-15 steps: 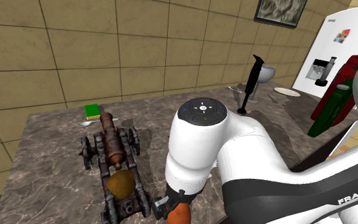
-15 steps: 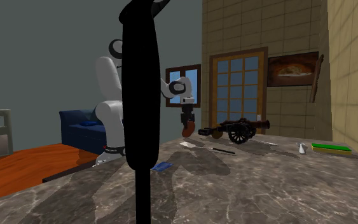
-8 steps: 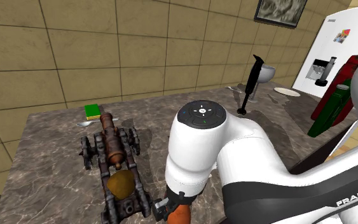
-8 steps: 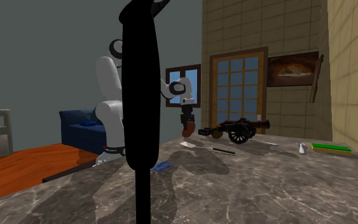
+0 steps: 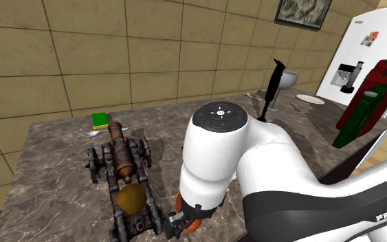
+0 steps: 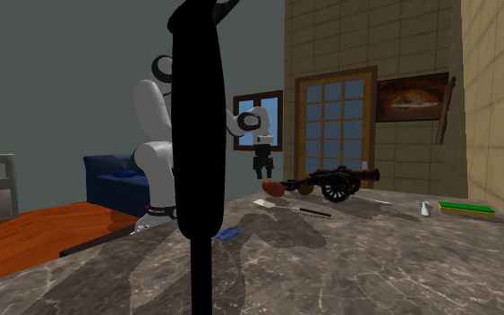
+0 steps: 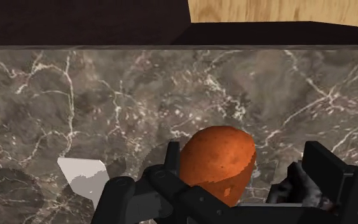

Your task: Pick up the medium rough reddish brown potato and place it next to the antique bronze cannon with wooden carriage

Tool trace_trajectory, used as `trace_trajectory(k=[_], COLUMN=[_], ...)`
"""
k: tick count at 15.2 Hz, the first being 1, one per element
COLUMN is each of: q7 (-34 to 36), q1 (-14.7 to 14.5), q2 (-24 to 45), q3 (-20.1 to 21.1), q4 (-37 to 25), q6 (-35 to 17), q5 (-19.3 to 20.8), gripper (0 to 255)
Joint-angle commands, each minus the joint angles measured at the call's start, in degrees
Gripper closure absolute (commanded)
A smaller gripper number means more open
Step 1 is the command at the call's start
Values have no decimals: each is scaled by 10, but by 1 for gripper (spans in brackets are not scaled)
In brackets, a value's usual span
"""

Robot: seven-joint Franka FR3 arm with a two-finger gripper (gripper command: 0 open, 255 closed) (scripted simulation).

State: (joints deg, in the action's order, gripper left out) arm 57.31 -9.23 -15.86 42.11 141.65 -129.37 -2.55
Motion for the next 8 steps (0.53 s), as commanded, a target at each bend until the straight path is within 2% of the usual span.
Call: trace_trajectory(k=[1, 2, 8], q7=[-12, -16, -16], q1=[-9, -12, -13], q2=[-25, -34, -34], q3=[-10, -14, -14], q4=[-18, -27, -27], q6=[39, 56, 56], q5=[-16, -21, -21], gripper=[0, 0, 0])
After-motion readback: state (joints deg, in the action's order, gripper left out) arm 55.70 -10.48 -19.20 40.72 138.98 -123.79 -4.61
